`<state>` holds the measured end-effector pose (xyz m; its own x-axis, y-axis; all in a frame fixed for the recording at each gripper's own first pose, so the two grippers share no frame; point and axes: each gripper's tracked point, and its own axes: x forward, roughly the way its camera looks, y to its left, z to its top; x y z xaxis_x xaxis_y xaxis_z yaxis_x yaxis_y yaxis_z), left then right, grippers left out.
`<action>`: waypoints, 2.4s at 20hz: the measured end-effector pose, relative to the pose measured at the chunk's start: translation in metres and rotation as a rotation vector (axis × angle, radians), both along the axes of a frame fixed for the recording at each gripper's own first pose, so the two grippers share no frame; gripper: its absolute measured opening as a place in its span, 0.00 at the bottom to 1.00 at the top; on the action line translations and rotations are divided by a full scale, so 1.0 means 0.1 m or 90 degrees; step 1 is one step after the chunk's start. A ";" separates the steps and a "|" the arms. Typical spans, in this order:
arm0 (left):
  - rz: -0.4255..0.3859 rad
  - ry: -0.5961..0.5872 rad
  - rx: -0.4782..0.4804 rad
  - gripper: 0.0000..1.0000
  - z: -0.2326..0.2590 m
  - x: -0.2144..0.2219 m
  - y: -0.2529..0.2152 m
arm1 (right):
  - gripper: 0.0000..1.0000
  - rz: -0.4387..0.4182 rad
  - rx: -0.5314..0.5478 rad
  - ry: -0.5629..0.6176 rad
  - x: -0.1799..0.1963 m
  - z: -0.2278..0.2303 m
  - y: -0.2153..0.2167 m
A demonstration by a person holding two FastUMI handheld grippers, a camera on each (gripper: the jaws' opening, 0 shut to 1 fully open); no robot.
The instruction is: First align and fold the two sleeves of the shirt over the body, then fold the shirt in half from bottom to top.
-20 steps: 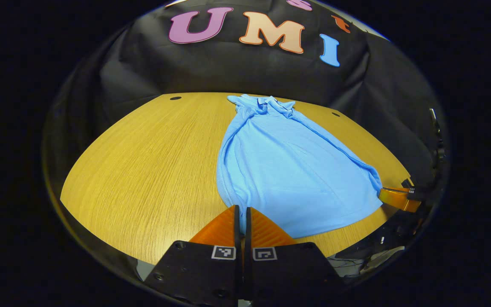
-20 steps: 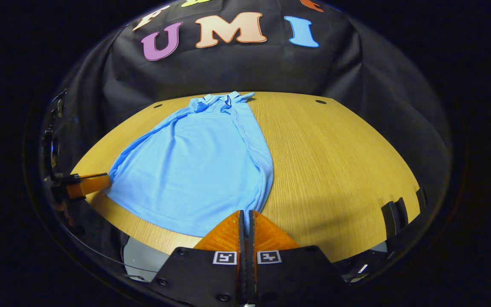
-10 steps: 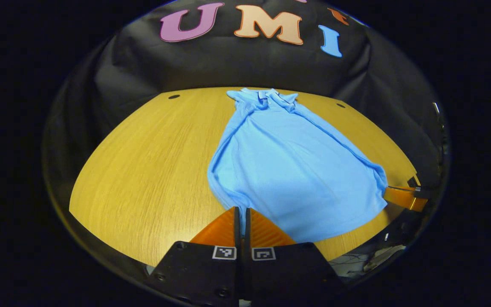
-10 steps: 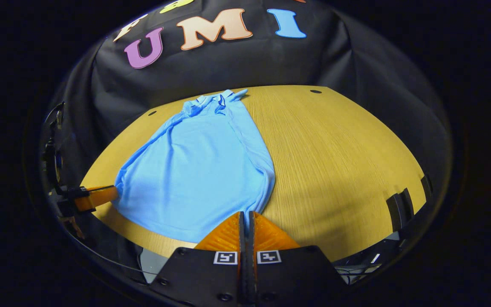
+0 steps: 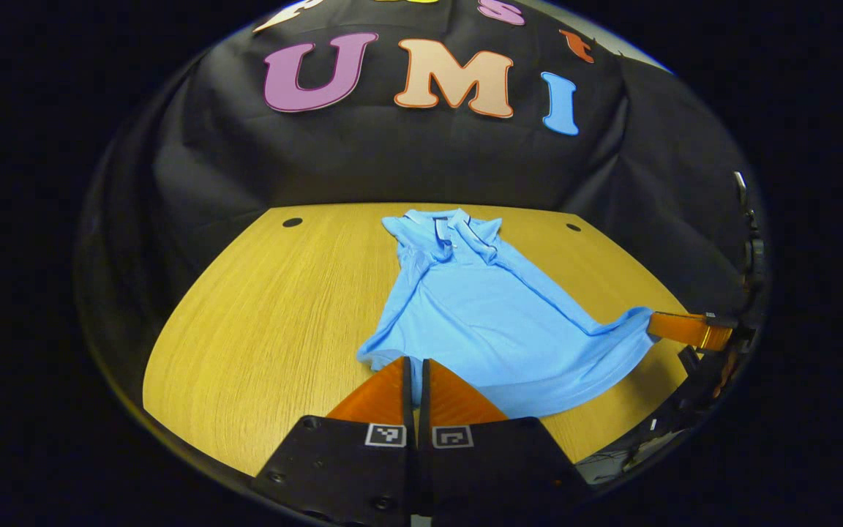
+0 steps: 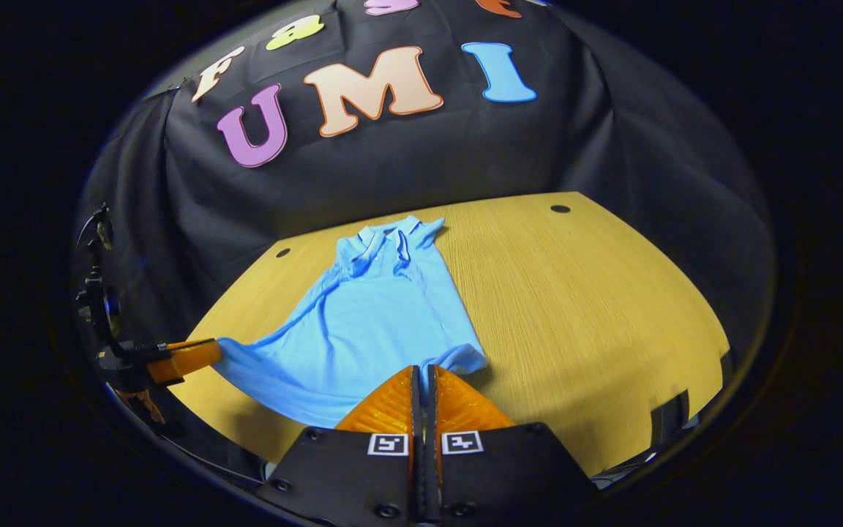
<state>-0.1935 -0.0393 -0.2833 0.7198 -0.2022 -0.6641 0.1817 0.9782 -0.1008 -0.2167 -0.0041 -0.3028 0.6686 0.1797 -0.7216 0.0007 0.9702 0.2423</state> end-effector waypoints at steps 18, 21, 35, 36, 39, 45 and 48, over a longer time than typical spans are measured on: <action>0.027 -0.054 0.022 0.00 0.31 2.07 0.03 | 0.02 -0.005 0.075 -0.090 2.34 0.19 0.32; 0.040 -0.059 0.024 0.00 0.25 2.39 0.07 | 0.02 -0.004 0.068 -0.091 2.68 0.02 0.34; 0.084 -0.011 0.074 0.00 -0.75 3.59 0.17 | 0.02 -0.089 0.063 0.013 3.64 -1.35 0.14; 0.083 -0.009 0.078 0.00 -0.81 3.61 0.15 | 0.02 -0.093 0.056 0.017 3.64 -1.40 0.12; 0.079 -0.021 0.033 0.38 -0.74 3.64 -0.02 | 0.30 -0.090 0.047 -0.017 3.70 -1.26 0.11; 0.105 -0.169 0.043 0.95 0.22 3.56 0.04 | 0.97 -0.028 -0.041 -0.203 3.65 -0.24 0.12; 0.096 -0.256 0.048 0.94 0.88 3.29 0.01 | 0.97 0.000 -0.084 -0.287 3.31 0.35 0.25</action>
<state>0.1359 -0.0387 -0.1953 0.9418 -0.0373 -0.3342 0.0472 0.9987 0.0216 0.1145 0.0210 -0.2675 0.9206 0.1067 -0.3756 -0.0769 0.9926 0.0936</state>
